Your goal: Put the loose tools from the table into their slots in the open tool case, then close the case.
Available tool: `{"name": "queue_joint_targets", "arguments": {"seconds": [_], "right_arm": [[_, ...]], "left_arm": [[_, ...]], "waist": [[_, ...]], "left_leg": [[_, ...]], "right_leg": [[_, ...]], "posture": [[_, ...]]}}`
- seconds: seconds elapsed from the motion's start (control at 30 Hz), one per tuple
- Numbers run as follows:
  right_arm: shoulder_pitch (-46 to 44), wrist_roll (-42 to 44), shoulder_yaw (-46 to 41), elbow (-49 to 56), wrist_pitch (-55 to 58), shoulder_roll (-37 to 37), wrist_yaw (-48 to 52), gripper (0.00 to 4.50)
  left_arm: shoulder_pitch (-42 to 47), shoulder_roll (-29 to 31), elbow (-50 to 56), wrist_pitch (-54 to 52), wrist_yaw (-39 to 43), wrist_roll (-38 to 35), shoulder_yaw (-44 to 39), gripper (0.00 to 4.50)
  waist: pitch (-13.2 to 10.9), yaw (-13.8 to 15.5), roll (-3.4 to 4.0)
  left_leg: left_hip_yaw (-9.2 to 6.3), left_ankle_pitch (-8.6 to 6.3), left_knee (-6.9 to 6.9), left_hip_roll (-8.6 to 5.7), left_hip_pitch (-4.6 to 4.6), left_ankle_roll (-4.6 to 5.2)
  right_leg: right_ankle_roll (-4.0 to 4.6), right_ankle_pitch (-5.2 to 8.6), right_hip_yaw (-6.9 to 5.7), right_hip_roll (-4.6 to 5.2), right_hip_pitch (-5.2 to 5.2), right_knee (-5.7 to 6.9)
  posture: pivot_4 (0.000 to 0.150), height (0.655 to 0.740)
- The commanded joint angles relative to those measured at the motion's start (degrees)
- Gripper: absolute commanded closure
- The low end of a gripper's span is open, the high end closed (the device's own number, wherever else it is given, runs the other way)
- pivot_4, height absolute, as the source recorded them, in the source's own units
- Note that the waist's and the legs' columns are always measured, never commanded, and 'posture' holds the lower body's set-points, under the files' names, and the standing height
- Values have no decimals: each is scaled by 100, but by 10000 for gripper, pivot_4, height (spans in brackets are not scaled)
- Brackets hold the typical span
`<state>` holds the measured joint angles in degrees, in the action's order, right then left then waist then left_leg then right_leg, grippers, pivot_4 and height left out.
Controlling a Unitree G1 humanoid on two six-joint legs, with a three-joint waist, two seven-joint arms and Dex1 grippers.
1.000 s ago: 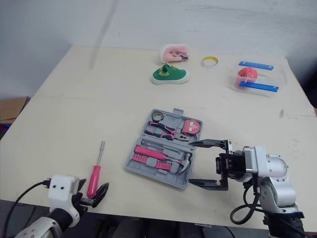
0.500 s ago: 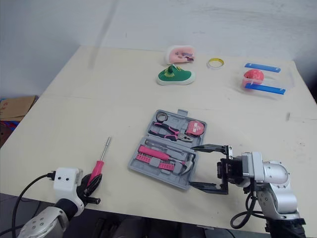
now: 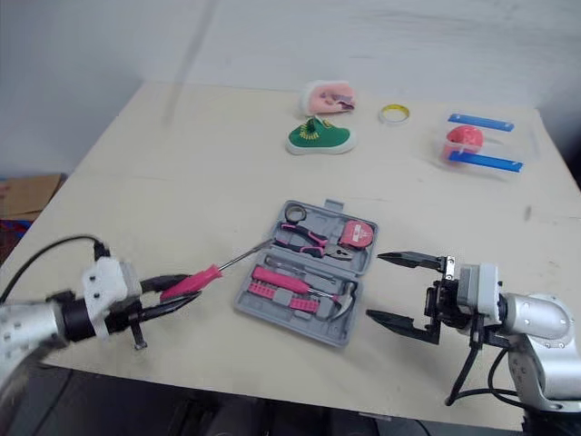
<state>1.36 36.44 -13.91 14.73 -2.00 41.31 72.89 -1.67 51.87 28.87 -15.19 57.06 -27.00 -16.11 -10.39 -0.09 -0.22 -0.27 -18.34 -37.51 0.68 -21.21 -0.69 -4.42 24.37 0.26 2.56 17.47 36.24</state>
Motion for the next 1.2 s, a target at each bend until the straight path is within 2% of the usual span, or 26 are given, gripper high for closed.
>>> {"name": "queue_joint_targets", "arguments": {"seconds": [0.03,0.1,0.2,0.27,0.3,0.43,0.6,0.77,0.87,1.2], "right_arm": [[21,53,-99,409,216,97,-242,0],[41,60,-90,582,377,142,-383,0],[31,93,-73,706,548,202,-452,0],[47,136,-125,757,576,197,-454,0],[43,215,-195,804,635,165,-541,0],[137,326,-273,981,757,199,-583,0],[552,427,-538,1485,981,259,-784,0],[895,499,-732,1835,1138,261,-978,0],[1012,590,-629,1984,1204,230,-970,0],[1176,415,-564,1751,979,132,-757,0]], "left_arm": [[732,168,-221,138,809,-133,683,39392],[1624,203,-414,-11,1305,-24,1392,39392],[2887,162,-812,-2,2127,614,2592,39392],[3327,13,-999,53,2260,929,3036,39392],[3565,-71,-1060,-251,2170,1111,3272,39392],[4084,-504,-1217,-547,2193,1383,3796,39392],[4112,-586,-1339,-709,1927,1935,4080,39392],[3853,-446,-1259,-611,1986,2102,4075,39392],[3797,-614,-1338,-618,1796,2232,4115,39392],[3747,-753,-1429,-649,1750,2477,4196,39392]], "waist": [[-1,-22,4],[-4,-14,1],[-9,4,-3],[-9,-6,-3],[-12,-13,-3],[-17,-17,-5],[-21,3,-6],[-24,-3,-10],[-24,4,-11],[-25,7,-12]], "left_leg": [[2,-2,4,0,-2,3],[8,-4,13,-1,-6,7],[-1,-3,-7,1,-25,4],[5,-3,-8,-2,-23,6],[6,-4,-10,-2,-23,6],[5,-4,-24,2,-23,7],[2,-4,-29,3,-25,8],[0,-5,-31,4,-26,8],[-1,-5,-36,4,-26,8],[-1,-6,-41,3,-27,11]], "right_leg": [[-3,-1,2,0,1,-6],[-7,-3,4,-2,2,2],[-10,-5,4,-15,16,22],[-11,-5,7,-14,13,23],[-12,-6,8,-15,13,24],[-13,-6,12,-19,15,39],[-13,-6,10,-20,15,41],[-13,-6,9,-18,14,41],[-13,-6,9,-17,14,48],[-13,-6,8,-17,13,52]], "posture": [[1500,7400],[1500,7400],[1500,7400],[1500,7400],[1500,7400],[1500,7400],[1500,7400],[1500,7400],[1500,7400],[1500,7400]]}}
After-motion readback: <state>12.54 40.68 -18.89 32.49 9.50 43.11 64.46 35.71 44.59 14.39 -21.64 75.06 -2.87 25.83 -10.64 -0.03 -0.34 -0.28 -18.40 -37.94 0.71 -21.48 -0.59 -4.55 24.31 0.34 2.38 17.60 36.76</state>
